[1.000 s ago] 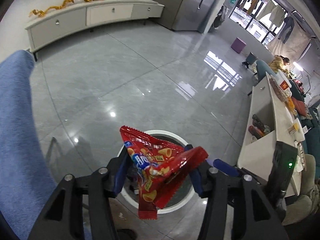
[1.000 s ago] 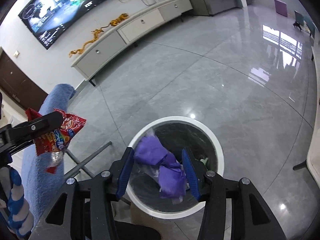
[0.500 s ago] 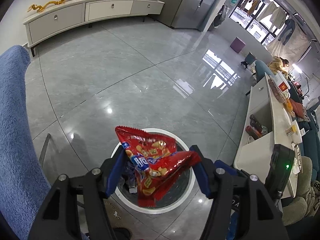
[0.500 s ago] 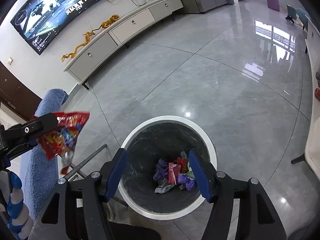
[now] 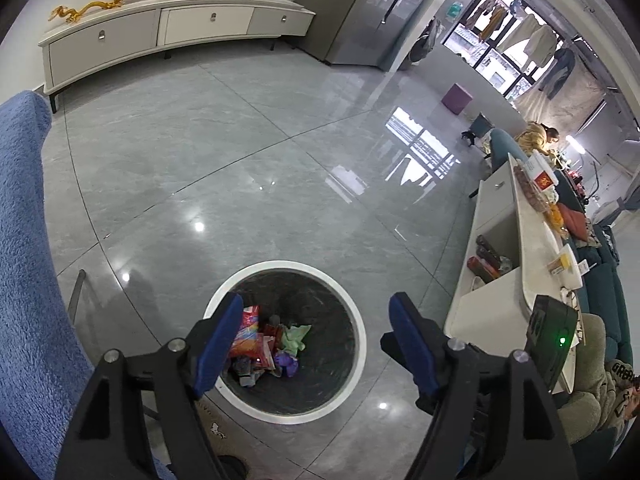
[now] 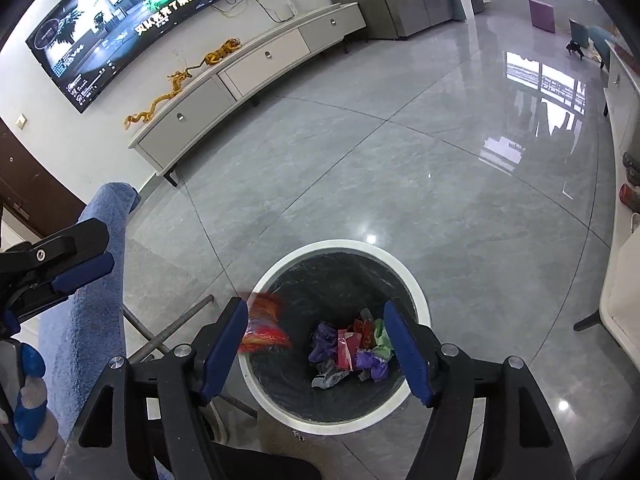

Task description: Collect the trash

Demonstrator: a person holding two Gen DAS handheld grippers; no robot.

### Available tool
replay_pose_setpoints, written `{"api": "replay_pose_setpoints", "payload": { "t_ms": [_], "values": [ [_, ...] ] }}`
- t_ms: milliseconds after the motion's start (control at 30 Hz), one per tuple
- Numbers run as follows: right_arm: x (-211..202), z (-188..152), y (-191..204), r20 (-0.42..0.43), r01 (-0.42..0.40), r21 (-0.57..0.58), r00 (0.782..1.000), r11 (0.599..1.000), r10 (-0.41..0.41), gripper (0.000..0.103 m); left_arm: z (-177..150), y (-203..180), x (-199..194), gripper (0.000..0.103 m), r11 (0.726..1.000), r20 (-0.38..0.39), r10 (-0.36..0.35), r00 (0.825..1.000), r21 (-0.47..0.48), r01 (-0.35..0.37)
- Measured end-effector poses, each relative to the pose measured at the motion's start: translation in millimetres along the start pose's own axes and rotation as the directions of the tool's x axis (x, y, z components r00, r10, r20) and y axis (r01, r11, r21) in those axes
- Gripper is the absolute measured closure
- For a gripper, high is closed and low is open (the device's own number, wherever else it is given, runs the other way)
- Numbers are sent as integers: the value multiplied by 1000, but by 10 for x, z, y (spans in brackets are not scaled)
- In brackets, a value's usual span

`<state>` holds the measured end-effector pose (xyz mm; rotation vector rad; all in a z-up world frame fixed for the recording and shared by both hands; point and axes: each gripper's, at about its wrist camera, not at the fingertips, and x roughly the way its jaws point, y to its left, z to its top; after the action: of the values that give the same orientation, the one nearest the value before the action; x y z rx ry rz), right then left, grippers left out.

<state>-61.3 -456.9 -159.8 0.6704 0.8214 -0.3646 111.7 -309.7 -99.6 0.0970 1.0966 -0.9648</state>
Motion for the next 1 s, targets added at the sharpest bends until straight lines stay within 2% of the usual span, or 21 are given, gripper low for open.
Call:
{"api": "replay_pose_setpoints", "payload": {
  "t_ms": [200, 400, 533, 800, 1000],
  "values": [
    [-129, 3, 26, 22, 10, 4, 1000, 1000, -11, 34, -43, -28, -125, 29, 1000, 23, 13, 1000, 8, -13],
    [-219, -19, 241, 40, -11, -31, 999, 999, 12, 33, -152, 65, -472, 29, 996, 95, 88, 992, -1, -88],
    [-261, -58, 520, 48, -39, -78, 998, 996, 43, 31, -259, 203, -762, 29, 989, 149, 145, 978, -20, -144],
    [-299, -184, 1150, 34, -106, -196, 993, 975, 115, 28, -565, 510, -1408, 29, 960, 247, 281, 928, -72, -271],
    [-394, -261, 1645, 39, -153, -280, 984, 948, 171, 26, -828, 764, -1899, 29, 926, 311, 377, 872, -132, -353]
  ]
}}
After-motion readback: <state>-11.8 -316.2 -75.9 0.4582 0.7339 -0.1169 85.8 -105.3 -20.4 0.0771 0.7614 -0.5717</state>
